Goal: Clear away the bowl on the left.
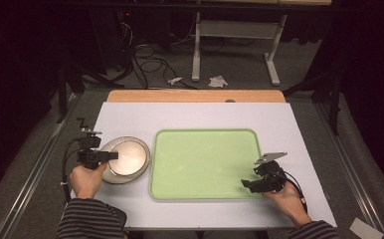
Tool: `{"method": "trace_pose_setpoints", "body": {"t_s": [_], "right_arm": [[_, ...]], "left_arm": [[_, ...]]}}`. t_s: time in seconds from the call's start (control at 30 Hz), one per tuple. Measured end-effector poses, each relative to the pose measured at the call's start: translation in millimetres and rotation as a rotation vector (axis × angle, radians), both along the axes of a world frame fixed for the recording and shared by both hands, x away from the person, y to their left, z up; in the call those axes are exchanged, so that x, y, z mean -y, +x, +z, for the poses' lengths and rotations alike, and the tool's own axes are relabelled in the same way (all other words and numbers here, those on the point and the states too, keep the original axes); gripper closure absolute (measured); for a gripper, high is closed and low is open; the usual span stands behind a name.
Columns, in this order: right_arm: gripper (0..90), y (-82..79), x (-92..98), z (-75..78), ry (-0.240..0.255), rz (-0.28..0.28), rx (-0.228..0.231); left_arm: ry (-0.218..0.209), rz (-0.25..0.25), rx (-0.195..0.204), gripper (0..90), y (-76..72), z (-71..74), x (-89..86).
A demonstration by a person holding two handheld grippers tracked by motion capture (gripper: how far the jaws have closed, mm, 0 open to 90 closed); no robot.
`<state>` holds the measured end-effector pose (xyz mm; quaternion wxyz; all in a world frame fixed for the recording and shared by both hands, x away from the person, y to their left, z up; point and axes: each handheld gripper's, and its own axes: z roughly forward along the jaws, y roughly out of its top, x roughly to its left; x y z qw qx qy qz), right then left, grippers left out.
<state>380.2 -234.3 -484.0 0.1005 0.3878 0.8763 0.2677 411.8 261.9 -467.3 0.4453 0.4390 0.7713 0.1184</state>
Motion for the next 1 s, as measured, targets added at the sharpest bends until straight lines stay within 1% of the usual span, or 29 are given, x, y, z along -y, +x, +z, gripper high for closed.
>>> {"method": "trace_pose_setpoints", "body": {"t_s": [0.07,0.23,0.27,0.3,0.4,0.53,0.7,0.77,0.83,0.87,0.9,0.93,1.0], "right_arm": [[32.2,0.1,0.0,0.0,-0.001,0.000,0.001],[32.2,-0.2,-0.1,0.3,-0.001,0.006,0.005],[32.2,-0.4,-0.2,0.3,0.000,0.000,0.002],[32.2,0.1,0.1,0.2,0.000,0.003,0.004],[32.2,0.6,0.6,0.3,0.000,0.003,0.004],[32.2,0.5,0.6,0.4,0.001,0.002,0.004],[32.2,0.6,0.7,0.4,0.001,0.002,0.004],[32.2,0.8,0.8,0.3,-0.001,0.001,0.004],[32.2,0.8,0.8,0.3,-0.001,0.002,0.005],[32.2,0.7,0.8,0.3,-0.001,0.002,0.005],[32.2,0.7,0.8,0.4,-0.001,0.002,0.005],[32.2,0.7,0.8,0.4,-0.001,0.002,0.005],[32.2,0.4,0.2,0.3,0.000,0.003,0.003]], "left_arm": [[-0.010,0.001,0.015,81.6,-0.5,2.9,0.5],[-0.020,-0.008,0.030,81.6,-2.8,6.5,1.7],[-0.020,-0.008,0.030,81.6,-2.8,6.5,1.7],[-0.034,-0.010,0.039,81.6,-3.3,8.4,2.8],[-0.047,-0.020,0.047,81.5,-4.0,10.9,4.9],[-0.039,-0.045,0.063,81.5,-5.4,14.8,11.1],[-0.067,-0.070,0.077,81.5,-7.3,19.4,17.3],[-0.069,-0.073,0.080,81.5,-7.3,20.3,18.9],[-0.057,-0.092,0.085,81.5,-8.2,21.8,21.5],[-0.067,-0.093,0.088,81.5,-8.5,22.8,22.9],[-0.062,-0.106,0.087,81.5,-9.3,23.4,23.5],[-0.062,-0.106,0.087,81.5,-9.3,23.4,23.5],[-0.069,-0.121,0.092,81.5,-10.2,25.1,27.1]]}}
